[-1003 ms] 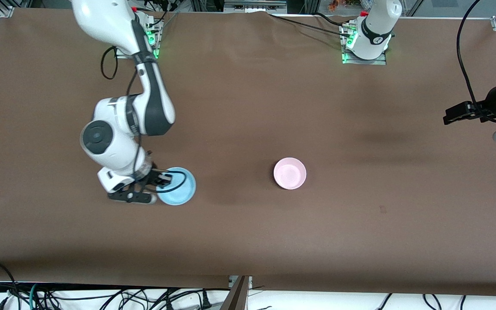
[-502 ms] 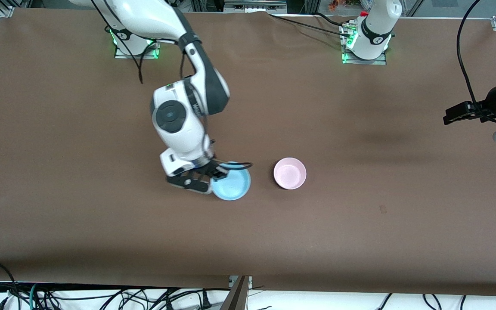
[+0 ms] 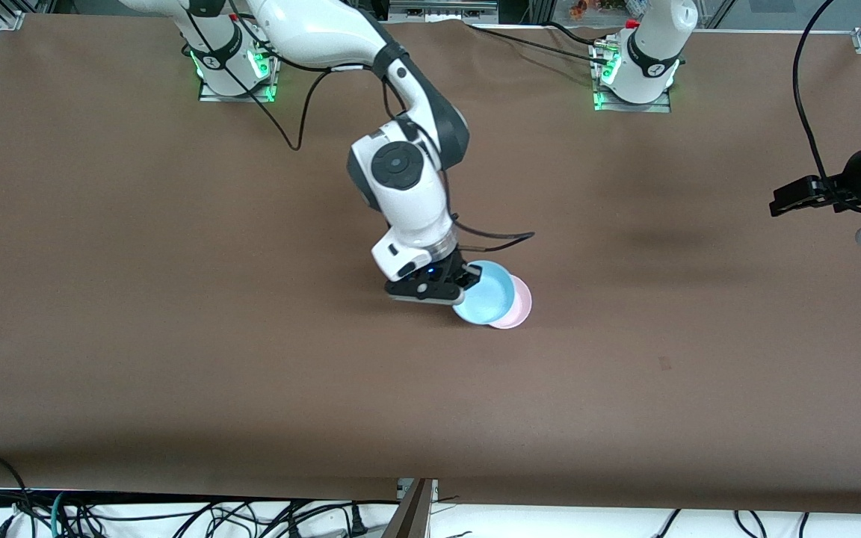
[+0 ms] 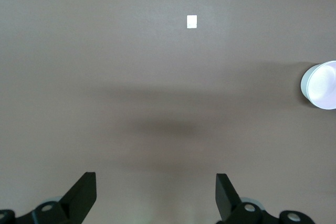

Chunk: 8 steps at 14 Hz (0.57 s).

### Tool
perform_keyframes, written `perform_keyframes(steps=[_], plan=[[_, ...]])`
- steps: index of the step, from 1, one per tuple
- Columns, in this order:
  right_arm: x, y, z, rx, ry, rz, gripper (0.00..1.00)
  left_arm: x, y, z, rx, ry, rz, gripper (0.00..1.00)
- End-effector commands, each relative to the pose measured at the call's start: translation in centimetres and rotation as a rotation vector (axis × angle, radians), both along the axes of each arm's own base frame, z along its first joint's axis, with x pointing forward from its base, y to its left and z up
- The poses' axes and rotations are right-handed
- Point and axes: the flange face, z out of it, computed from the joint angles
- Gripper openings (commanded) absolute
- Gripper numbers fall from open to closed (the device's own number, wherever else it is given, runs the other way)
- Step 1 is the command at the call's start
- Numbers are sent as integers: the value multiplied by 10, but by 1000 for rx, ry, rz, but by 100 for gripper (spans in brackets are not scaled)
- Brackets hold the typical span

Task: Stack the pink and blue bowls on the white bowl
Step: 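Carry the blue bowl with the right gripper onto the pink bowl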

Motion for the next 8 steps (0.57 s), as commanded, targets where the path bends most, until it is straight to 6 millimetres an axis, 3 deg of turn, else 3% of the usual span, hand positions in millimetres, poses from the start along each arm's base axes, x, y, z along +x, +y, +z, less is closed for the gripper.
perform_keyframes(steps=[1,4,8], plan=[[-14,24,-19,-11,-23,17,0,2,0,5,-17,7,-2,100],[-19,35,-51,-7,-63,31,0,2,0,5,-17,7,-2,100],[-19,38,-61,4,-89,31,0,2,0,5,-17,7,-2,100]])
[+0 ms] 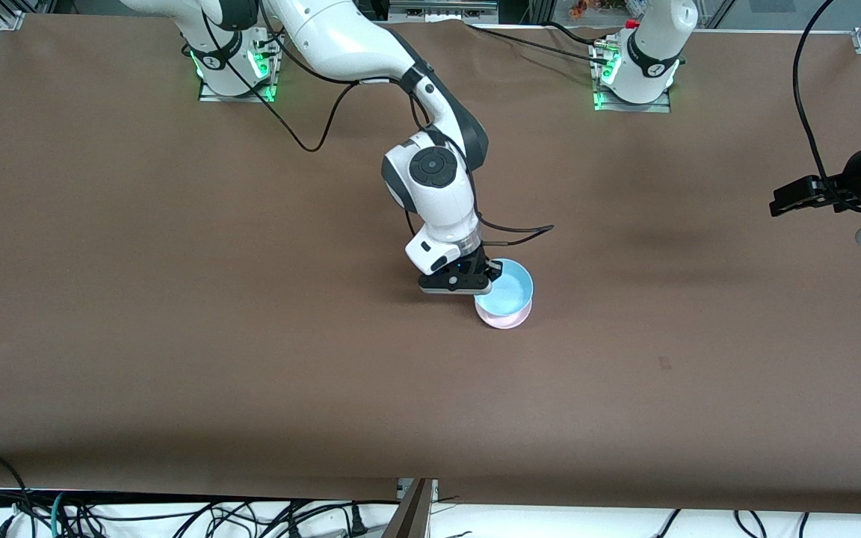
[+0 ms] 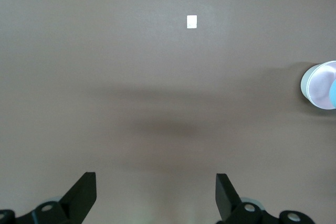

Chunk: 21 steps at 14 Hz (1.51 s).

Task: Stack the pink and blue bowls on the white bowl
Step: 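Carry the blue bowl with the right gripper onto the pink bowl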

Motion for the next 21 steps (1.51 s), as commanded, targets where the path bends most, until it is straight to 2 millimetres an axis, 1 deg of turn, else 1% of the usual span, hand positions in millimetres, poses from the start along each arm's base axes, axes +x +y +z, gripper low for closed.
perform_keyframes(steps=[1,2,5,7,10,18,21], plan=[[3,7,5,19,-38,-4,0,2,0,5,-17,7,-2,100],[3,7,1,23,-50,-3,0,2,0,5,-17,7,-2,100],[2,9,-4,28,-60,1,0,2,0,5,-17,7,-2,100],[-1,11,-13,20,-56,6,0,2,0,5,-17,7,-2,100],[-1,10,-23,17,-66,5,0,2,0,5,-17,7,-2,100],[-1,10,-31,11,-68,7,0,2,0,5,-17,7,-2,100],[-1,10,-31,10,-68,9,0,2,0,5,-17,7,-2,100]])
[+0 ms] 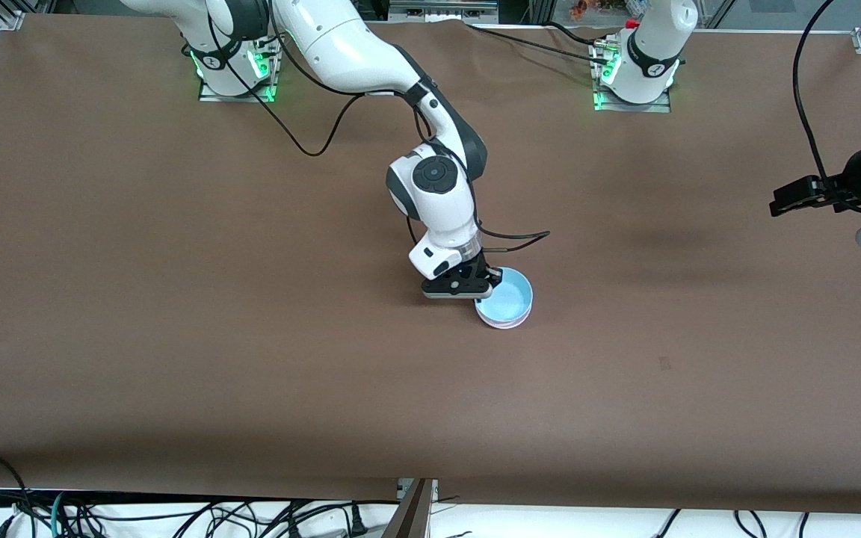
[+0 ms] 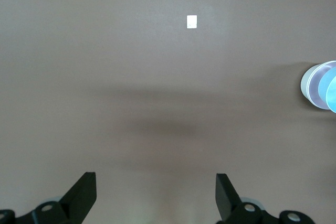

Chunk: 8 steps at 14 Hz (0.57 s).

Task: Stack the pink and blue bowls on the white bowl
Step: 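Carry the blue bowl with the right gripper onto the pink bowl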

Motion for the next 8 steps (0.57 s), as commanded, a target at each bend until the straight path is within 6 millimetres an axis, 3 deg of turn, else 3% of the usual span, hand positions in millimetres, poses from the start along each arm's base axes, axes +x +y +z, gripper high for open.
perform_keyframes(steps=[1,4,7,8], plan=[[1,6,0,5,-21,3,0,2,0,5,-17,7,-2,100],[1,6,-3,3,-27,6,0,2,0,5,-17,7,-2,100],[1,6,-2,4,-28,8,17,2,0,5,-17,7,-2,100],[1,6,-2,4,-28,8,19,2,0,5,-17,7,-2,100]])
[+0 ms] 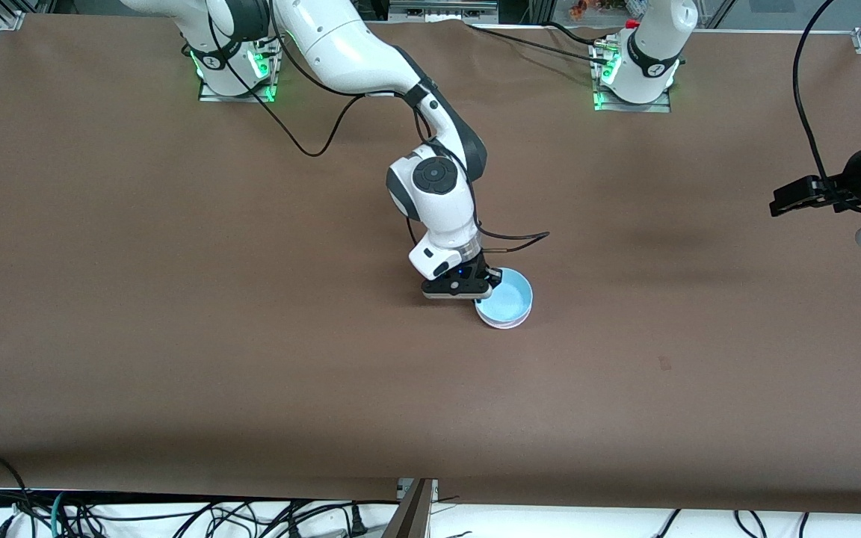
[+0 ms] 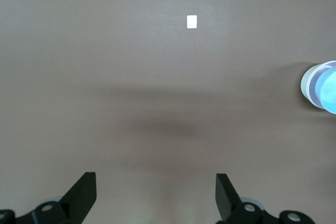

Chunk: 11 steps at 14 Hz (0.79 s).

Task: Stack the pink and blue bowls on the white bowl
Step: 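Carry the blue bowl with the right gripper onto the pink bowl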

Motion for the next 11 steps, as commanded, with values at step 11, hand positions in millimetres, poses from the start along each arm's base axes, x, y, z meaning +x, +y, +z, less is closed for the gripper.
perform_keyframes(steps=[11], plan=[[16,-5,19,1,-16,-1,24,2,1,5,-17,7,-1,100]])
